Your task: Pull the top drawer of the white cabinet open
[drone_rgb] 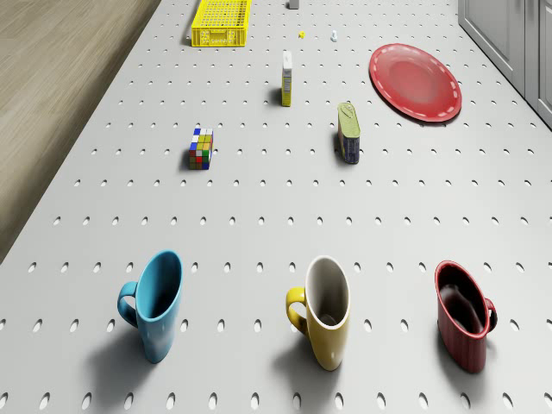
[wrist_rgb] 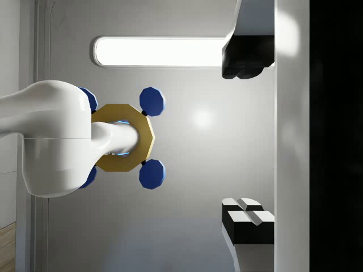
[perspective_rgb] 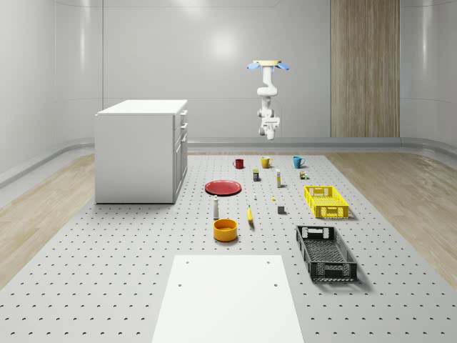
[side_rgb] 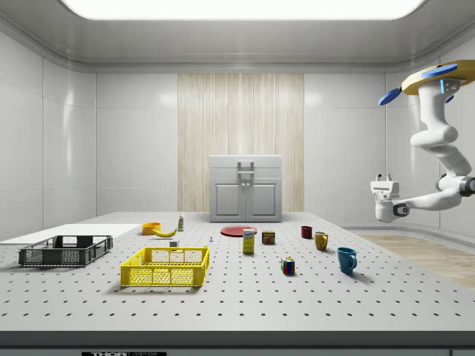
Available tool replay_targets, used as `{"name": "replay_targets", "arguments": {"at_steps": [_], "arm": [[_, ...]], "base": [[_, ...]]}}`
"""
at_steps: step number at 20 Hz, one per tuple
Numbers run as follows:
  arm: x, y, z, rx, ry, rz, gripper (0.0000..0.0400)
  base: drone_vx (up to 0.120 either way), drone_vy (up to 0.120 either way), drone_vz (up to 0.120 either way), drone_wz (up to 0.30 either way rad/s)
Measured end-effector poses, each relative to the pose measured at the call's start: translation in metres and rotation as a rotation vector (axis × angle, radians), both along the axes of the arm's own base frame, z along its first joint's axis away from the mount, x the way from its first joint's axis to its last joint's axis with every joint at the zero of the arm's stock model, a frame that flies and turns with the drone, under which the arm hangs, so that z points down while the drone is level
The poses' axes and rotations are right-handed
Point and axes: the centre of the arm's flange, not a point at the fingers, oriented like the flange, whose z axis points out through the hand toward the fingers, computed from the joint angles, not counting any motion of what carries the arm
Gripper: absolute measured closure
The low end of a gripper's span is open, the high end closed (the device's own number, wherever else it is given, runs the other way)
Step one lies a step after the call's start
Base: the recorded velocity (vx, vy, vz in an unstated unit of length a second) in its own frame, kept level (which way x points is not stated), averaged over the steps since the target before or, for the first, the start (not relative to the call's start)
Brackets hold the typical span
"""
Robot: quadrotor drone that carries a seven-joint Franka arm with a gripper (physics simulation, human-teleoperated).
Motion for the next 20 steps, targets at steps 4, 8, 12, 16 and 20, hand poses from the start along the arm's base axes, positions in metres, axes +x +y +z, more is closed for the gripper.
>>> {"name": "replay_targets", "arguments": {"at_steps": [4, 8, 12, 16, 20], "arm": [[0.001, -0.052, -0.019, 0.605, 0.003, 0.005, 0.0087], [0.002, -0.073, -0.046, 0.982, 0.003, 0.009, 0.0089], [0.003, -0.079, -0.062, 1.178, 0.002, 0.011, 0.0092], [0.003, -0.080, -0.071, 1.275, 0.002, 0.012, 0.0094], [0.003, -0.081, -0.075, 1.323, 0.003, 0.013, 0.0095]], "base": [[0.100, -0.110, 0.010, 0.000], [0.120, -0.120, 0.120, 0.000], [0.120, -0.120, 0.120, 0.000], [0.120, -0.120, 0.120, 0.000], [0.120, -0.120, 0.120, 0.000]]}}
